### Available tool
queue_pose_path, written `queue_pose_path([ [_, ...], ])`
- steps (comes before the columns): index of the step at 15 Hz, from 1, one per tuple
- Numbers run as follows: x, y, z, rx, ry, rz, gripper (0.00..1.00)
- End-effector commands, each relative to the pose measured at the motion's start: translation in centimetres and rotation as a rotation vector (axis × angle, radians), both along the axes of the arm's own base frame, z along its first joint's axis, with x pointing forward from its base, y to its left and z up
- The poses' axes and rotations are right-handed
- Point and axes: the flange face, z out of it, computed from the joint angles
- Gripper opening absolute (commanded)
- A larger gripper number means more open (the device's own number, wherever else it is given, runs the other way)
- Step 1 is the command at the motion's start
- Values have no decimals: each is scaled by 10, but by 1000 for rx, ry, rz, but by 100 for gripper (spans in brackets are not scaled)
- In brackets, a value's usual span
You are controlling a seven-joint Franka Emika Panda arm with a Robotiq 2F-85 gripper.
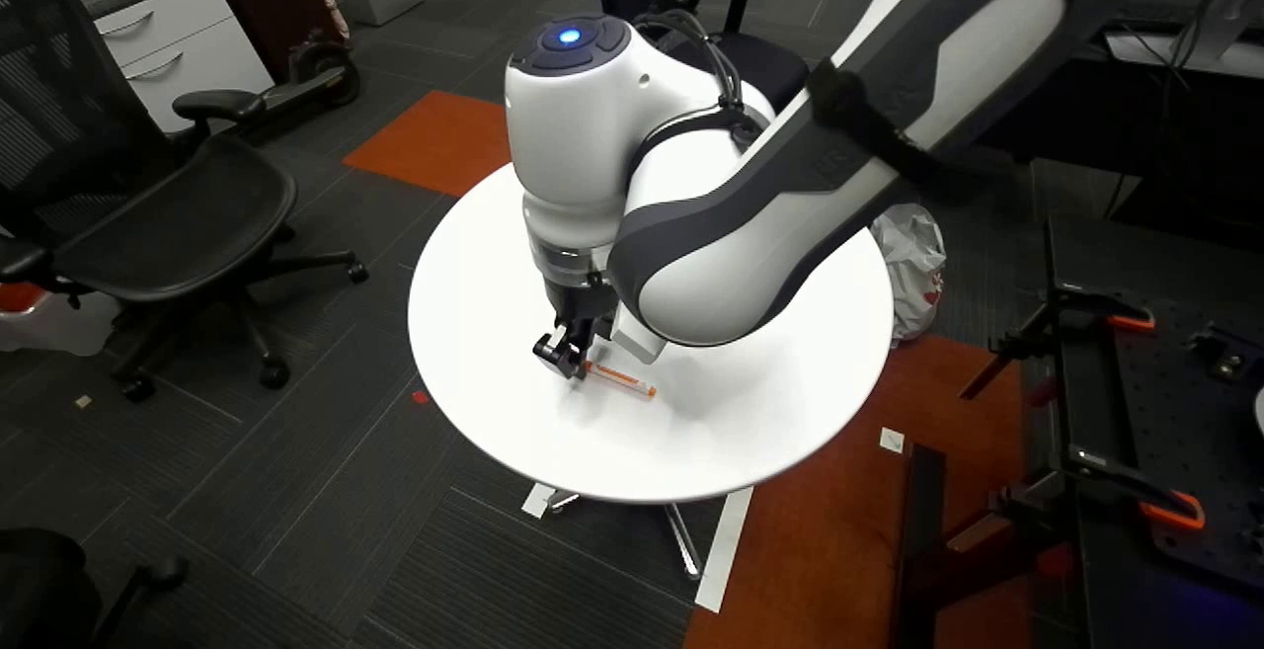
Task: Put the orange pen into the grey bowl
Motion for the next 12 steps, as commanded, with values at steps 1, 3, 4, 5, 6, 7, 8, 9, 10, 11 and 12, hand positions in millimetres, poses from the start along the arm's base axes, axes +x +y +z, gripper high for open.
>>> queue_pose_path([
  [1, 9, 1, 2, 3, 24, -18, 27],
  [3, 11, 1, 2, 7, 27, -27, 12],
  [4, 11, -1, 2, 13, 29, -34, 4],
  [5, 12, -2, 2, 17, 29, -42, 0],
  [6, 12, -4, 2, 21, 29, -49, 0],
  [7, 12, -5, 6, 28, 25, -60, 1],
  [8, 11, -6, 10, 39, 22, -75, 3],
  [9, 8, -9, 19, 52, 5, -93, 3],
  [10, 5, -11, 29, 62, -13, -117, 3],
  [11, 3, -15, 38, 73, -33, -136, 3],
  [12, -1, -20, 51, 84, -56, -167, 3],
])
